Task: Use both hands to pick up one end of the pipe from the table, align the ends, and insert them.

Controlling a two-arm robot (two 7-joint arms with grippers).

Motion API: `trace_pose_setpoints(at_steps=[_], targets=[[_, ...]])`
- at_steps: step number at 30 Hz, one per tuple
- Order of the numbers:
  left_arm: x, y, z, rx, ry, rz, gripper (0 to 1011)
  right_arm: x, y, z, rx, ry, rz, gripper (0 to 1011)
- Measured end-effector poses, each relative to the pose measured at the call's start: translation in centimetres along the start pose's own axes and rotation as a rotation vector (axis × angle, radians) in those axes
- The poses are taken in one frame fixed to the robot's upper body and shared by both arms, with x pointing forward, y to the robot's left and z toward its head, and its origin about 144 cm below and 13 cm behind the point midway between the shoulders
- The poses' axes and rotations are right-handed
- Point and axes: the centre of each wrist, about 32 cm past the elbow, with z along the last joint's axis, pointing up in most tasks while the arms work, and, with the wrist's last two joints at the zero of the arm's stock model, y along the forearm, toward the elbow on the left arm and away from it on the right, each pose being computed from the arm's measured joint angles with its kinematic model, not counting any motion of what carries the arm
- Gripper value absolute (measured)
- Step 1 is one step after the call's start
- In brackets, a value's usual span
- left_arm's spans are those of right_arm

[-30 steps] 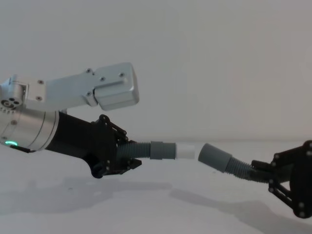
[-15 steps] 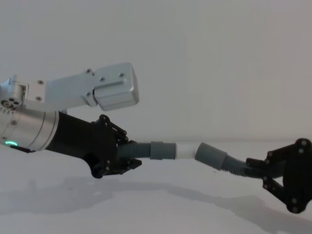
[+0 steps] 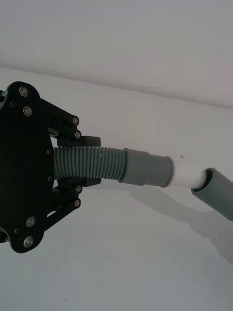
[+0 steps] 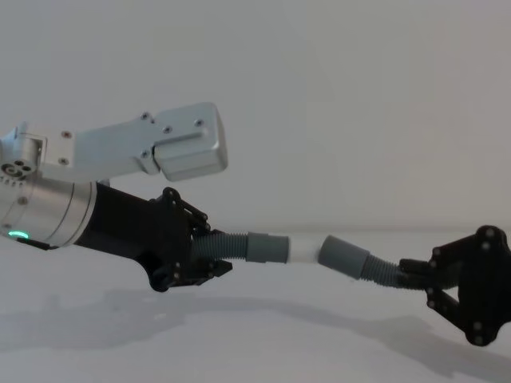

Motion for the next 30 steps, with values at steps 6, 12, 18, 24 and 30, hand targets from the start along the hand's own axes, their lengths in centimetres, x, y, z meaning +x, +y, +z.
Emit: trace_pose_setpoints(at_steps=[6, 12, 18, 24, 30], targets=[[0.0, 0.0, 0.0, 0.0, 0.0, 0.0, 315, 0.17, -0.04, -0.21, -0.01, -0.025, 0.019, 64], [0.0, 0.0, 0.0, 0.0, 0.0, 0.0, 315, 0.32, -0.06, -0.41, -0.022, -0.049, 0.028, 64], [0.0, 0.0, 0.0, 0.0, 0.0, 0.0, 315, 0.49, -0.01, -0.49, -0.03, -0.061, 0.028, 64], [0.0, 0.0, 0.0, 0.0, 0.0, 0.0, 315, 0.57, 0.03, -0.5, -0.034, -0.064, 0.028, 64], [0.0, 0.0, 0.0, 0.0, 0.0, 0.0, 315, 0.71, 0.02, -0.47, -0.033, -0.07, 0.032, 64]])
